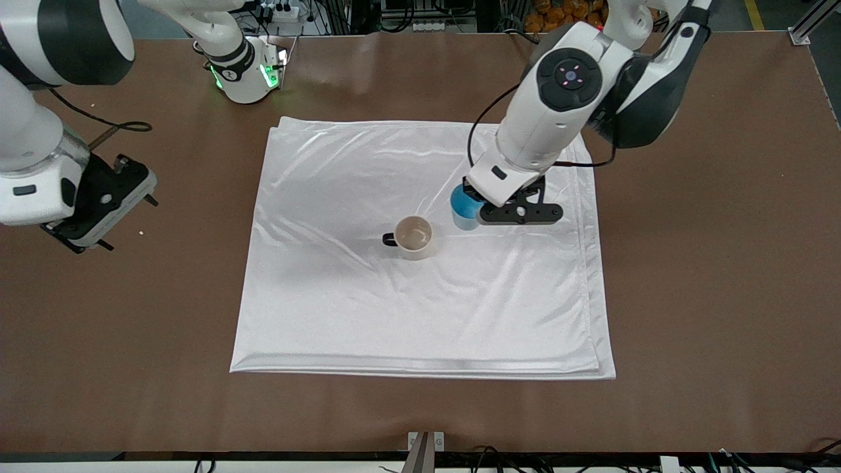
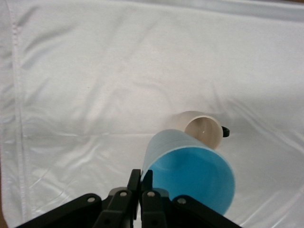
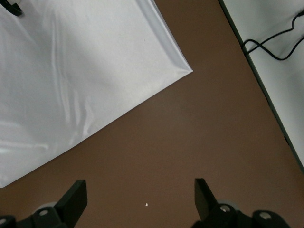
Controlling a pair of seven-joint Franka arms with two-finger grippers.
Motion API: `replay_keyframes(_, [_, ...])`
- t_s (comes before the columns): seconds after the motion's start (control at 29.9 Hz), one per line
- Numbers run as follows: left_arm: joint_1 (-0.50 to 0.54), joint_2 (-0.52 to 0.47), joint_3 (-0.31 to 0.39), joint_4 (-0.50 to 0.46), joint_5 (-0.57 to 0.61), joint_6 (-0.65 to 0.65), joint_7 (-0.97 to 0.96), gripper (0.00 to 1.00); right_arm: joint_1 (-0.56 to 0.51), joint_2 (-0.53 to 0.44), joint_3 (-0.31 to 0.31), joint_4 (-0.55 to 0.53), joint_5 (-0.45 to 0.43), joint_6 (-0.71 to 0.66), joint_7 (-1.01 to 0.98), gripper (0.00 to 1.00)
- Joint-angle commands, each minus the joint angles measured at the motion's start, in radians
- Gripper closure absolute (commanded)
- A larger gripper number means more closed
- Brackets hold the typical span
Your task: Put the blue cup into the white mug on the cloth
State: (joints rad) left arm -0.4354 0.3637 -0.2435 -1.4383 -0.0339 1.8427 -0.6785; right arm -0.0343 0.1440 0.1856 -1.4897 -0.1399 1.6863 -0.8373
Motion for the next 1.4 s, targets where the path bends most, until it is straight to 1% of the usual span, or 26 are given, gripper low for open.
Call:
replay_keyframes(0.0, [-0.054,0.058,0.009,0.015,-0.007,0.07,-0.061,1.0,-0.079,-0.02,0.017,-0.032,0.003,-0.019,0.018,0.0])
replay_keyframes(0.13, [-0.085,0.107,0.012,0.015,-0.001,0.104,-0.069,1.0,-0.108,-0.021,0.014,-0.031,0.023,-0.019,0.02,0.0])
replay_keyframes(0.23, [-0.111,0.145,0.013,0.015,0.029,0.124,-0.067,1.0,-0.139,-0.021,0.015,-0.029,0.025,-0.019,0.02,0.0])
replay_keyframes(0.43, [-0.141,0.211,0.017,0.015,0.04,0.184,-0.072,1.0,-0.167,-0.023,0.015,-0.027,0.025,-0.02,0.021,0.0])
replay_keyframes(0.57, [-0.149,0.238,0.018,0.015,0.04,0.205,-0.072,1.0,-0.174,-0.018,0.015,-0.014,0.026,-0.026,0.036,0.0])
replay_keyframes(0.73, [-0.152,0.248,0.018,0.016,0.04,0.21,-0.067,1.0,-0.179,-0.015,0.017,0.026,0.045,-0.039,0.234,0.0])
replay_keyframes(0.83, [-0.152,0.251,0.018,0.016,0.042,0.216,-0.067,1.0,-0.174,-0.015,0.021,0.031,0.058,-0.043,0.34,0.0])
replay_keyframes(1.0, [-0.157,0.262,0.018,0.016,0.042,0.234,-0.073,1.0,-0.182,-0.017,0.015,0.032,0.141,-0.048,0.541,0.0])
replay_keyframes(1.07, [-0.161,0.267,0.02,0.016,0.043,0.24,-0.072,1.0,-0.182,-0.017,0.015,0.034,0.16,-0.05,0.61,0.0])
replay_keyframes(1.27, [-0.163,0.284,0.02,0.016,0.048,0.265,-0.069,1.0,-0.177,-0.023,0.018,0.035,0.154,-0.109,0.811,0.0])
replay_keyframes(1.37, [-0.163,0.291,0.02,0.016,0.048,0.277,-0.067,1.0,-0.174,-0.052,0.023,0.032,0.143,-0.111,0.935,0.0])
